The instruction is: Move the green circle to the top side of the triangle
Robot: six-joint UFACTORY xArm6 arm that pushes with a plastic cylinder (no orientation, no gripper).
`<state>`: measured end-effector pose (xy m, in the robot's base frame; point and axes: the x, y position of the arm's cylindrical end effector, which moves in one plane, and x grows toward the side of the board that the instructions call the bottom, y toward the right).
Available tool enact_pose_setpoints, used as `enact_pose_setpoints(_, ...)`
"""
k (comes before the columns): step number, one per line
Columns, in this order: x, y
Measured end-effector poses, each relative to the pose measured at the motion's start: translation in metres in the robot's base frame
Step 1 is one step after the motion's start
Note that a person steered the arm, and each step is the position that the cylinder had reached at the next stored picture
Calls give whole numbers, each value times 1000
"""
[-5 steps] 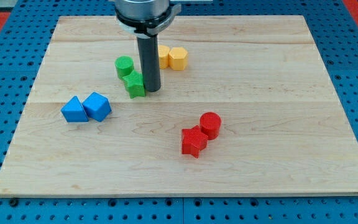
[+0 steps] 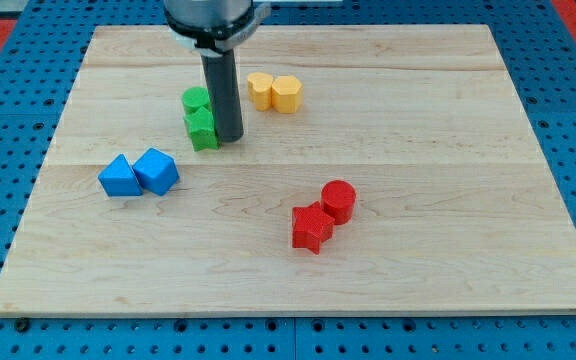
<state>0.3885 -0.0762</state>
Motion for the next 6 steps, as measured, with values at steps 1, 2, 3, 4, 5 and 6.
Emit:
enact_pose_setpoints(1,-29,-10)
enact_pose_setpoints(2,-54,-19)
enact_pose_setpoints(3,-65,-31)
enact_pose_setpoints(4,-70,-51)
enact_pose_setpoints(5,-80,-86)
enact_pose_setpoints(6,-77,-116)
